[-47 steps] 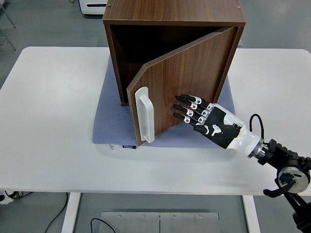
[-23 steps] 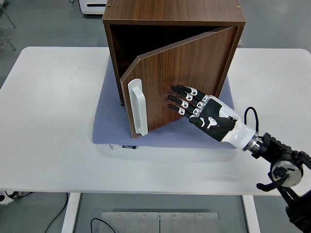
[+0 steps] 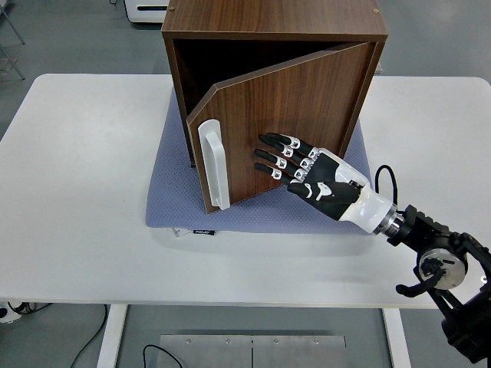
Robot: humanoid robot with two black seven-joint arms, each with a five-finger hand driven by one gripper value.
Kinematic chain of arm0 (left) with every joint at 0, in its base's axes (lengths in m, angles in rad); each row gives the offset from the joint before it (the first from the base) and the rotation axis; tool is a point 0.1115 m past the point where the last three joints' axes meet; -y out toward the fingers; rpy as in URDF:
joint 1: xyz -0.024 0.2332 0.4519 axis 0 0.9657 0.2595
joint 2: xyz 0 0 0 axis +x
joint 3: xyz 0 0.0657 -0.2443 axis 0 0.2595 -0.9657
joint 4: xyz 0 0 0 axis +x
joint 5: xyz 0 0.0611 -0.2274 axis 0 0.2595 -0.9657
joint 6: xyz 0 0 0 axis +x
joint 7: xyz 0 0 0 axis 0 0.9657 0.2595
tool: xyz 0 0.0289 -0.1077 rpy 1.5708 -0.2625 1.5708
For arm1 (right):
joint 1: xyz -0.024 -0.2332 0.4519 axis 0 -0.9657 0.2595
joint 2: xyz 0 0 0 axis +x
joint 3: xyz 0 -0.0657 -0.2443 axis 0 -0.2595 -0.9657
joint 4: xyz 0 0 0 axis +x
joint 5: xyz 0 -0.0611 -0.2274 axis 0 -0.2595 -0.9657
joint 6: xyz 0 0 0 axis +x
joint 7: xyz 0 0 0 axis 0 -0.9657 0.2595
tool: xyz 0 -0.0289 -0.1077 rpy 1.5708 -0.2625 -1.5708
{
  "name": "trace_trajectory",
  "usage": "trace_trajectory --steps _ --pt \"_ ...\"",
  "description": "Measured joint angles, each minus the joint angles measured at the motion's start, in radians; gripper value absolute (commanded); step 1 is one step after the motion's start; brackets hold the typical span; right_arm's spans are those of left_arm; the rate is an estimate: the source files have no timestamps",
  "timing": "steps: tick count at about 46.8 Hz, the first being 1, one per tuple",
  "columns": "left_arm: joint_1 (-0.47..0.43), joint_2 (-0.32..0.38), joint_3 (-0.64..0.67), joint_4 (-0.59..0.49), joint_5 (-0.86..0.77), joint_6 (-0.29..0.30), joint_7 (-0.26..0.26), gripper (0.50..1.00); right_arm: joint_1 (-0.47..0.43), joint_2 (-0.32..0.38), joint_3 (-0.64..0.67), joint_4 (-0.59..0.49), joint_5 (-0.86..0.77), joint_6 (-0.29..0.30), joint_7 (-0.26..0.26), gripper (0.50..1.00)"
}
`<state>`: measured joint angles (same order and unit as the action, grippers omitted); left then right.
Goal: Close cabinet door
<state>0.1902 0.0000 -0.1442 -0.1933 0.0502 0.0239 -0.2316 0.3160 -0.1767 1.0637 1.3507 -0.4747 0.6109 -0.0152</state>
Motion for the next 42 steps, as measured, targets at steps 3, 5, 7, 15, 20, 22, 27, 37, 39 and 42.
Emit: trace_trajectory --steps 3,5,7,15,20,22,27,37,39,42 --pt "0.000 0.000 0.000 0.000 0.000 0.000 0.000 1.000 0.004 0.004 0.001 -0.002 0.000 0.000 0.000 1.000" --pt "0.000 0.000 0.000 0.000 0.000 0.000 0.000 1.000 0.008 0.009 0.001 -0.004 0.000 0.000 0.000 1.000" --pt "0.000 0.000 0.000 0.000 0.000 0.000 0.000 1.000 0.012 0.013 0.002 -0.008 0.000 0.000 0.000 1.000" --pt "0.000 0.000 0.000 0.000 0.000 0.000 0.000 1.000 0.026 0.031 0.006 -0.020 0.000 0.000 0.003 1.000" --pt "0.000 0.000 0.000 0.000 0.000 0.000 0.000 1.000 0.040 0.044 0.006 -0.027 0.000 0.000 0.015 1.000" --pt "0.000 0.000 0.000 0.000 0.000 0.000 0.000 1.000 0.041 0.047 0.006 -0.029 0.000 0.000 0.017 1.000" --pt "0.000 0.000 0.000 0.000 0.000 0.000 0.000 1.000 0.046 0.049 0.006 -0.034 -0.001 0.000 0.017 1.000" --pt "0.000 0.000 0.000 0.000 0.000 0.000 0.000 1.000 0.054 0.055 0.006 -0.036 -0.002 0.000 0.017 1.000" --pt "0.000 0.000 0.000 0.000 0.000 0.000 0.000 1.000 0.062 0.057 0.006 -0.036 -0.002 0.000 0.017 1.000" --pt "0.000 0.000 0.000 0.000 0.000 0.000 0.000 1.000 0.071 0.060 0.005 -0.041 -0.002 0.000 0.019 1.000"
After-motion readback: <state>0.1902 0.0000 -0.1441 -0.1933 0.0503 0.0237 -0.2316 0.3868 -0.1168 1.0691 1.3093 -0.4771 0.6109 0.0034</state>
